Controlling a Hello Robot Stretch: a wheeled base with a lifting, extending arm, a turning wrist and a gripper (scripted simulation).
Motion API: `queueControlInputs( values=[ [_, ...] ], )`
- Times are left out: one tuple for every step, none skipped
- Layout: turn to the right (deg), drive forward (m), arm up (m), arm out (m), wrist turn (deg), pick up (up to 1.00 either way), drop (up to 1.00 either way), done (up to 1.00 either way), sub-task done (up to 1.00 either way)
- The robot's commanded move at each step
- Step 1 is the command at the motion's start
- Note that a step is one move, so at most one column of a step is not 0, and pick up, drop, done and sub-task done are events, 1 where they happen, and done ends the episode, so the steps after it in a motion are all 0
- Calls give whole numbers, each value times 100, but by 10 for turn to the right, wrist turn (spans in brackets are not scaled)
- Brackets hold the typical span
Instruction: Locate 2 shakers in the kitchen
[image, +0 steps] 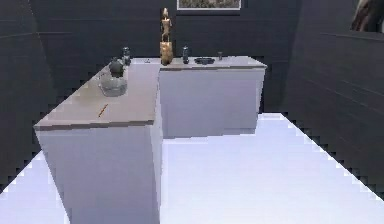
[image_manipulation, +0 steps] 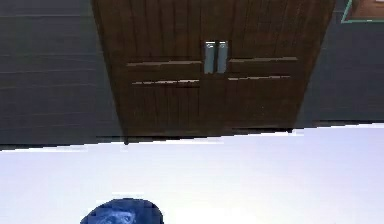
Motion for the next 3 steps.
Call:
queueControlInputs(
  values=[
    [0,80,0,0,0,0,0,0,0],
    [0,85,0,0,0,0,0,0,0],
    [0,0,0,0,0,0,0,0,100]
  ],
)
